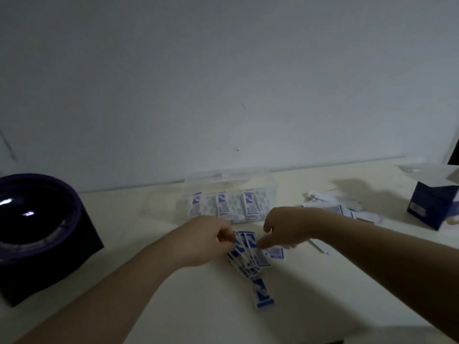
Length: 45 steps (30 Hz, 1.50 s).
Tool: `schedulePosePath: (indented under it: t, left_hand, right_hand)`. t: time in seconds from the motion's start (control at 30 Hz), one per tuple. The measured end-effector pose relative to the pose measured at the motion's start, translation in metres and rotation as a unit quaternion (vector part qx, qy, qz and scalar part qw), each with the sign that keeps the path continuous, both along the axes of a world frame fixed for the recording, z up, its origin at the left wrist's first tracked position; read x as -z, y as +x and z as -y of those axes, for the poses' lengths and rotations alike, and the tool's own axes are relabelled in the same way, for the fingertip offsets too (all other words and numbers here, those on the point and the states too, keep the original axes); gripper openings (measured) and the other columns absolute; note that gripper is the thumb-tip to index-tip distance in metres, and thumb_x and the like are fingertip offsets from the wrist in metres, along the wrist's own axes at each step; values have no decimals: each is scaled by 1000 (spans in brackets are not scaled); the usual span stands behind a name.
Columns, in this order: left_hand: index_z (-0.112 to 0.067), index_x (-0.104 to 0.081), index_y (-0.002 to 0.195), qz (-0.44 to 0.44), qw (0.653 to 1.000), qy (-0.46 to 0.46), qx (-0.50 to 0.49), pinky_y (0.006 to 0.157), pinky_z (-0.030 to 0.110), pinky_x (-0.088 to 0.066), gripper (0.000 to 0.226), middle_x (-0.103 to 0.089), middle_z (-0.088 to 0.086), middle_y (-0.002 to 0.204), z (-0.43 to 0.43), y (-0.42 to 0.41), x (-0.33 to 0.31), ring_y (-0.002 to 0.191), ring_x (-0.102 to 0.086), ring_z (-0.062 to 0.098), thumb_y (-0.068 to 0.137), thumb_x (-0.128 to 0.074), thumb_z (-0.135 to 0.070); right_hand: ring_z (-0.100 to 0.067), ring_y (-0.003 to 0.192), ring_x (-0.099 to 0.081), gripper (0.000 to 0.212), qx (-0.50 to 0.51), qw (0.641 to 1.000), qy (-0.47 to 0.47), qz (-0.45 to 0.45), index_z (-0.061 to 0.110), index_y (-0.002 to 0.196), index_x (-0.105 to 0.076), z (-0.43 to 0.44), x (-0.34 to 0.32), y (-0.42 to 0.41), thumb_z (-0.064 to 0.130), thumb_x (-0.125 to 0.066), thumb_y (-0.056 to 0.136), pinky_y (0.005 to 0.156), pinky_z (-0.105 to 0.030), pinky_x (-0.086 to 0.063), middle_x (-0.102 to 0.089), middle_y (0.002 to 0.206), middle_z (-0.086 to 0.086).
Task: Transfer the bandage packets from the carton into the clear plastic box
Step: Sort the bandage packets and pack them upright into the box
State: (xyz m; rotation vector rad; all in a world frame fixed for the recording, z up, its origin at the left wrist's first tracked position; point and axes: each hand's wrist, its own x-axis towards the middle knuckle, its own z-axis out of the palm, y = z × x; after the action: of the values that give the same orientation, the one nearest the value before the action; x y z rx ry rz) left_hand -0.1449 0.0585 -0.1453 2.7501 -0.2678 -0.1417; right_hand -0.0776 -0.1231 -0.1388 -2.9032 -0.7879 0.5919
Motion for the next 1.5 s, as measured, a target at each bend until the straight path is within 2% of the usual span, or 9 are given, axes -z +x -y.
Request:
schedulePosePath:
  t: [0.07,0.43,0.57,0.7,0.83,0.93,1.1,1.37,1.5]
  left_hand:
    - [-25,-70,100,1,1000,4,17,74,20,-48,17,-67,-11,97,1,-7,12,81,-59,2,87,-59,-24]
    - [-30,-64,104,128,990,-59,-29,88,30,-47,22,-45,-15,100,-4,-26,49,101,-54,10,84,-65,-38]
    - [-27,-36,130,181,979,-18,-94,97,31,-41,64,-34,-4,129,-6,-29,55,121,-40,17,79,-66,-52]
    - [-30,6,148,136,972,-164,-97,99,31,-39,110,-29,5,144,-15,-27,57,123,-44,20,75,-75,-41]
    - [-35,-31,139,122,929,-345,-63,89,19,-45,77,-59,-7,117,-24,-23,56,98,-60,3,78,-76,-22]
    - [-38,-55,107,165,933,-314,-65,75,15,-43,31,-64,-18,100,-28,-23,55,89,-60,-5,85,-67,-20]
    - [-24,-63,98,186,932,-296,-98,68,15,-42,13,-67,-8,93,-34,-20,54,83,-61,6,89,-60,-15]
    - [-24,-57,97,190,894,-359,-191,61,15,-42,11,-63,-12,85,-38,-18,54,76,-59,4,91,-58,-14]
    - [-22,-57,94,208,881,-370,-208,60,17,-41,10,-62,-11,81,-39,-17,54,73,-59,10,91,-58,-13]
  right_hand:
    - [-18,66,-60,51,26,998,38,-30,0,102,-65,-8,6,-2,47,-63,83,59,-21,-47,-68,88,-12]
    - [-23,100,-65,50,45,996,66,-45,9,121,-58,-38,4,-24,27,-75,77,81,-31,-57,-65,113,-10]
    - [-18,82,-61,47,12,1000,26,7,10,112,-64,-45,5,-30,36,-75,74,72,-27,-50,-65,95,-3]
    - [-12,62,-50,38,-43,998,1,38,5,105,-64,-56,4,-39,32,-70,81,56,-18,-40,-54,71,2]
    - [-19,75,-52,20,-124,981,-13,151,4,103,-61,-64,4,-47,17,-57,89,60,-20,-36,-54,81,-5]
    - [-19,82,-52,21,-139,975,21,170,7,107,-59,-63,-2,-51,17,-57,89,59,-17,-34,-54,89,-4]
    - [-18,109,-53,54,-41,991,51,115,9,130,-50,-29,-21,-50,37,-62,87,89,-22,-39,-55,126,-5]
    - [-8,56,-58,37,27,999,-33,1,7,102,-66,-14,3,-46,37,-69,81,47,-11,-42,-67,83,-2]
    - [-15,71,-51,29,-24,998,0,52,8,104,-69,-23,1,-44,30,-63,86,51,-13,-33,-59,81,-3]
